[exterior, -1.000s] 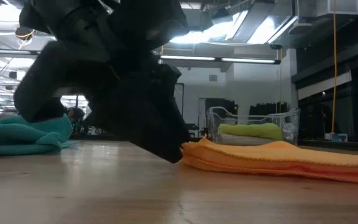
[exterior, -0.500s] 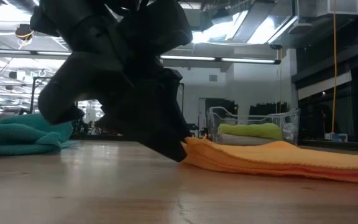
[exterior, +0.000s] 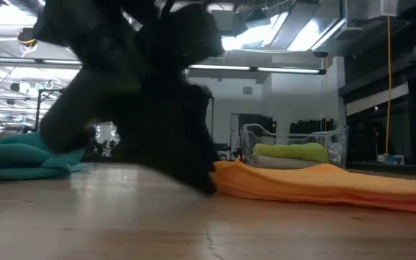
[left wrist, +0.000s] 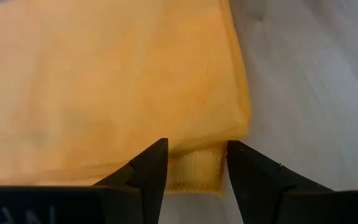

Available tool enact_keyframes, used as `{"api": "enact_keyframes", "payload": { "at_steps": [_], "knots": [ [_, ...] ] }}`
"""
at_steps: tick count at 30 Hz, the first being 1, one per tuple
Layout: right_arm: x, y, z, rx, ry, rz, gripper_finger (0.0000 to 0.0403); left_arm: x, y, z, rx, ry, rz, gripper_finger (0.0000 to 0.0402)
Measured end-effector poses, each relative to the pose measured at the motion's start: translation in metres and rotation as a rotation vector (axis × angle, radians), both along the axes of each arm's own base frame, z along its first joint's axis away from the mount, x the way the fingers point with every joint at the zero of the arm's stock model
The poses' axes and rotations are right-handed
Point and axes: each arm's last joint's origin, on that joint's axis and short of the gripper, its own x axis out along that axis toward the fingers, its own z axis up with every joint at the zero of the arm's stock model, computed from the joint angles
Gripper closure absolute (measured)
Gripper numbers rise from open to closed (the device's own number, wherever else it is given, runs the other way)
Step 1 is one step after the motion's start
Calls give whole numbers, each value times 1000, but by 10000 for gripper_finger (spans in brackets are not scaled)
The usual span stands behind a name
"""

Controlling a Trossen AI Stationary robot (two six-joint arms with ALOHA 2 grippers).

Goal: Fold microfiber towels
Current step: Fold the orange microfiber

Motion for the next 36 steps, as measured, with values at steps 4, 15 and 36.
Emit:
{"api": "enact_keyframes", "payload": {
  "at_steps": [4,15,36],
  "knots": [
    [0,0,-1,-1,-3,0,150,2,-3,-9,4,-11,3,245],
    [1,0,-2,7,-2,-8,173,1,-8,-13,9,-20,22,250],
    [1,-5,-5,-14,-9,-52,395,-4,-10,-16,28,-10,104,398]
  ]
}}
